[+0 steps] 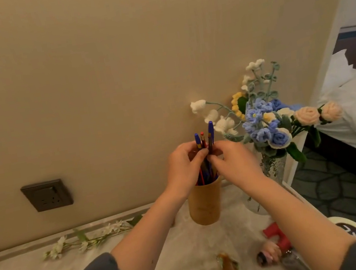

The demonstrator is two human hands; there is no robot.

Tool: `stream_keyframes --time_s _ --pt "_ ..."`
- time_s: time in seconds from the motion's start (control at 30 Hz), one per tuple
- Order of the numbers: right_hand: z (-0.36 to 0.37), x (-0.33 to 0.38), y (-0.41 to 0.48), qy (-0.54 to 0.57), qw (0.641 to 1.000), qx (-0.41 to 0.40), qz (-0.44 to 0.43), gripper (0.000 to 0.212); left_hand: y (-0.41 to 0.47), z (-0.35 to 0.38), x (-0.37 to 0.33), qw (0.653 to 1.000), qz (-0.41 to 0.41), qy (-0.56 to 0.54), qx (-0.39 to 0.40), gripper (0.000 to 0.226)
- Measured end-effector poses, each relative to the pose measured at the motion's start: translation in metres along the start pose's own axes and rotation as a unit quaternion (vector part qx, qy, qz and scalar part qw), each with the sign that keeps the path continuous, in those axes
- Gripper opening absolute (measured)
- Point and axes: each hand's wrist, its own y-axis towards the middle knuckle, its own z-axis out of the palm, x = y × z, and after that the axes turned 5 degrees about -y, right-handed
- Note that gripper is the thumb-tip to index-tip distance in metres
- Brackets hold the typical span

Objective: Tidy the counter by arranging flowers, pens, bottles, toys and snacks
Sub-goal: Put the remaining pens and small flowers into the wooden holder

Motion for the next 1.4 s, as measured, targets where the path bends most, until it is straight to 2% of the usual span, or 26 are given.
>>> stream_keyframes --time_s 0.1,0.2,0.27,0.37,0.47,0.57,0.7,0.77,0.87,1.1,1.4 --pt "0.021 -0.010 0.003 -0.027 0.998 0.049 0.019 0.007 -0.002 0.003 0.022 0.996 -0.015 0.085 0.027 0.009" --pt "0.048 -0.021 -0.001 -0.058 0.989 0.125 0.044 0.012 -0.007 0.004 0.045 0.952 0.010 0.304 0.045 0.020" --pt "0.061 -0.027 -0.006 -0.061 0.987 0.141 0.052 0.013 -0.013 0.004 0.057 0.935 0.010 0.352 0.049 0.022" --pt "0.072 -0.030 -0.008 -0.042 0.988 0.133 0.060 0.020 -0.019 0.006 0.065 0.927 -0.001 0.372 0.044 0.018" --pt "0.073 -0.030 -0.014 0.036 0.989 0.118 0.081 0.039 -0.020 0.003 0.064 0.936 -0.017 0.350 0.013 0.034" --pt "0.069 -0.026 -0.029 0.112 0.989 0.055 0.081 0.059 -0.027 -0.003 0.056 0.954 -0.025 0.299 -0.027 0.039" --pt "0.065 -0.006 -0.049 0.233 0.968 -0.071 0.057 0.057 -0.050 -0.018 0.044 0.984 -0.070 0.136 -0.093 0.033" --pt "0.067 0.011 -0.055 0.270 0.958 -0.089 0.029 0.052 -0.064 -0.032 0.039 0.989 -0.088 0.052 -0.107 0.030" --pt "0.079 0.043 -0.062 0.305 0.951 -0.058 -0.010 0.047 -0.090 -0.062 0.037 0.984 -0.099 0.009 -0.150 0.032" --pt "0.124 0.127 -0.089 0.351 0.929 0.072 -0.094 0.037 -0.163 -0.152 0.039 0.943 -0.176 0.035 -0.281 0.029" --pt "0.180 0.218 -0.128 0.351 0.902 0.206 -0.148 0.031 -0.237 -0.244 0.039 0.908 -0.229 0.084 -0.341 0.029"
